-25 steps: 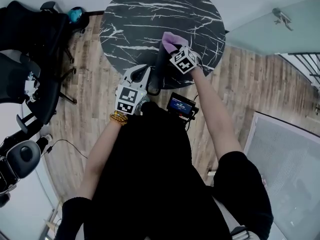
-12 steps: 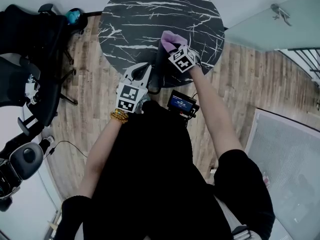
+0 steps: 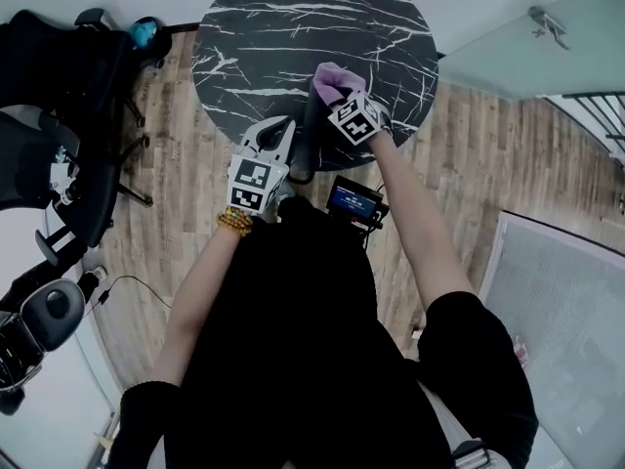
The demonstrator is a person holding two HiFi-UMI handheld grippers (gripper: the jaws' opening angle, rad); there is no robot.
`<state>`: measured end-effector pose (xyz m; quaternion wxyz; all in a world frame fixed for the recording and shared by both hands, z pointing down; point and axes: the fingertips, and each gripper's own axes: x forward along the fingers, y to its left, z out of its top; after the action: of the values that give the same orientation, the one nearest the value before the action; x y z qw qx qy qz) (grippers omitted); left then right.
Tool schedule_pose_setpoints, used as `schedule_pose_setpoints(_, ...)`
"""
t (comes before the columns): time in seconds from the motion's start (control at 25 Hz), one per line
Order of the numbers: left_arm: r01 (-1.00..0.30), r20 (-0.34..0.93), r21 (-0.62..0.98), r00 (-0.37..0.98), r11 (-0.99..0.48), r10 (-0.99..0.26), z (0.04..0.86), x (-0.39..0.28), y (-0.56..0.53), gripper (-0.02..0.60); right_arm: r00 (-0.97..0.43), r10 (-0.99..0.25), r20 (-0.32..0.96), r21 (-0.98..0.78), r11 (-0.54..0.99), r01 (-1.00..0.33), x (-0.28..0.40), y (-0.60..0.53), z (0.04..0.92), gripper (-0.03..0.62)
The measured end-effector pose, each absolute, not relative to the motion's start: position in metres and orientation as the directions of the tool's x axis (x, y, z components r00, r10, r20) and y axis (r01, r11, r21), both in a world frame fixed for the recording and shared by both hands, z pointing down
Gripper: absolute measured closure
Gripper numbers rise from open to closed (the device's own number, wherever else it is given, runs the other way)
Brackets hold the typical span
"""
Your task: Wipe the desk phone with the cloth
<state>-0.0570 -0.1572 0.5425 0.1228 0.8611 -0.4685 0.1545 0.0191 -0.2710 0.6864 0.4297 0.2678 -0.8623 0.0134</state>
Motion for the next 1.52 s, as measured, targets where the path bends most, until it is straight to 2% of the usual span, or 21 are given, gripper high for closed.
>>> schedule_pose_setpoints(0.36,-0.839,0.341,0.046,0.524,-0.543,-0.78,0.521,-0.034,-0.2,0.567,-0.483,-0.448,0.752,0.205,0.856,-0.473,0.018,-0.265,0.69,0.536)
schedule_pose_setpoints(1.52,-0.828,0.39,0.084,0.54,-0.555,-0.746,0.544,-0.026,-0.173,0.566,-0.486,-0.428,0.762,0.177,0.86,-0.479,0.019,-0.237,0.704,0.536)
